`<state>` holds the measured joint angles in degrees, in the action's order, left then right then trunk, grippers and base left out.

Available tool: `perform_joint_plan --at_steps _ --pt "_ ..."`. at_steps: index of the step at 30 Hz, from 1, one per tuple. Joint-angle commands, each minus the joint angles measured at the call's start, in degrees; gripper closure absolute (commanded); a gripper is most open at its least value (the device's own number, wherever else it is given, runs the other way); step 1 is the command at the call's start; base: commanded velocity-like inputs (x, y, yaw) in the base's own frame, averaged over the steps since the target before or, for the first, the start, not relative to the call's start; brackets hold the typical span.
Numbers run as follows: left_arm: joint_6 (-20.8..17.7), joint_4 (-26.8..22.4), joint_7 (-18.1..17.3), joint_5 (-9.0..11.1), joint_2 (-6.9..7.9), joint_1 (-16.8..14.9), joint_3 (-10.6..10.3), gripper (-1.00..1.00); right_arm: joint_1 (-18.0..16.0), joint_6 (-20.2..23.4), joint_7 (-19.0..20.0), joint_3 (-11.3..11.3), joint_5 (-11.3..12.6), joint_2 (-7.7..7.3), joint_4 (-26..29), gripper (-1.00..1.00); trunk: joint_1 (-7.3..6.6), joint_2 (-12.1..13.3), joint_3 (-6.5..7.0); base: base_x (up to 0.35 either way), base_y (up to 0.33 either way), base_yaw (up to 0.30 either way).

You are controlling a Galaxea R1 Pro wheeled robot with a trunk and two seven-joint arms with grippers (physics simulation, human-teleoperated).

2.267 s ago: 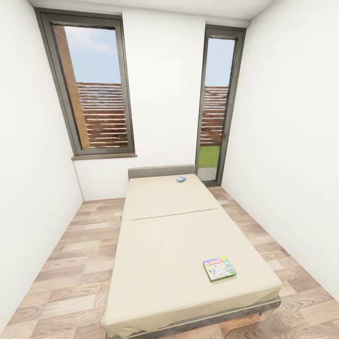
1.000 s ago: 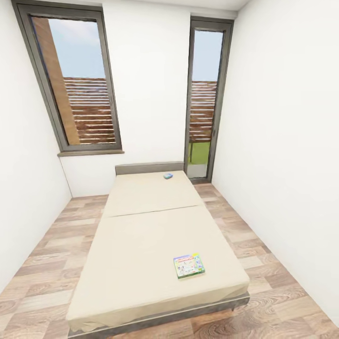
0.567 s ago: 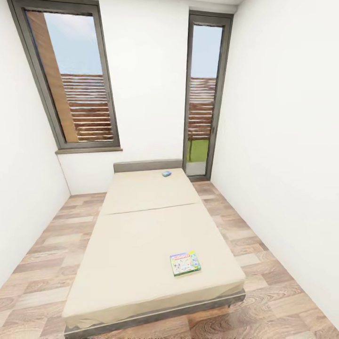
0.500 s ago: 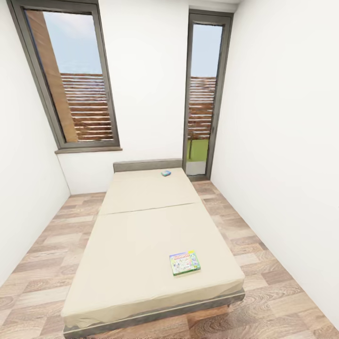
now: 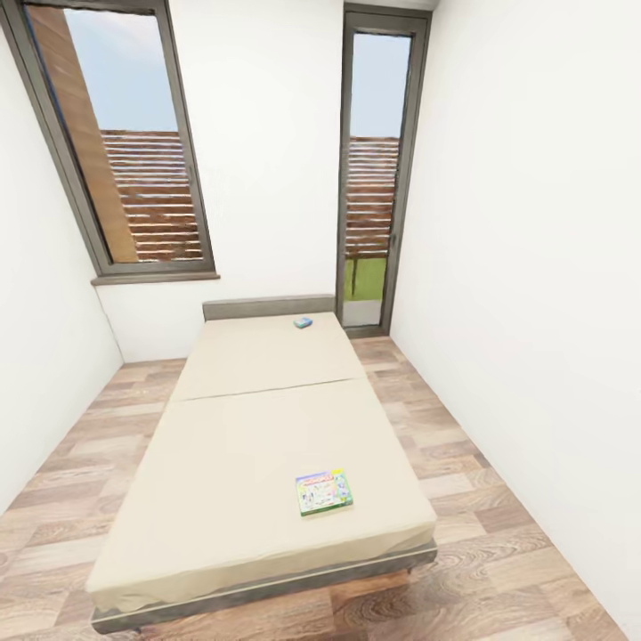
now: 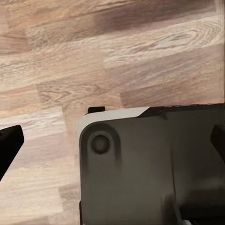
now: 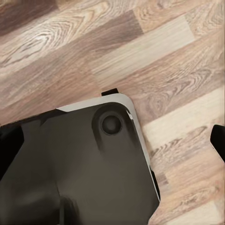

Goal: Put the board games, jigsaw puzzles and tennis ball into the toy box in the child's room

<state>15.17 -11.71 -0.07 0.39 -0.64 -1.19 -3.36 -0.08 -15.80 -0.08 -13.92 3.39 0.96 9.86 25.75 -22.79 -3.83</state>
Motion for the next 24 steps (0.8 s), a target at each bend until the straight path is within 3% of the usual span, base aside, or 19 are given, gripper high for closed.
perform_joint_plan --at_steps 1,24 --pt "0.2 0.0 0.1 0.0 0.03 0.0 -0.3 -1.0 0.0 -0.1 0.0 0.0 0.3 0.04 0.1 -1.0 0.04 -0.1 -0.13 0.0 -0.302 0.0" --pt "0.3 0.0 0.1 0.0 -0.02 0.0 -0.5 -1.0 0.0 -0.2 -0.1 0.1 -0.1 0.17 0.1 -1.0 0.04 -0.1 -0.16 0.0 -0.174 0.0"
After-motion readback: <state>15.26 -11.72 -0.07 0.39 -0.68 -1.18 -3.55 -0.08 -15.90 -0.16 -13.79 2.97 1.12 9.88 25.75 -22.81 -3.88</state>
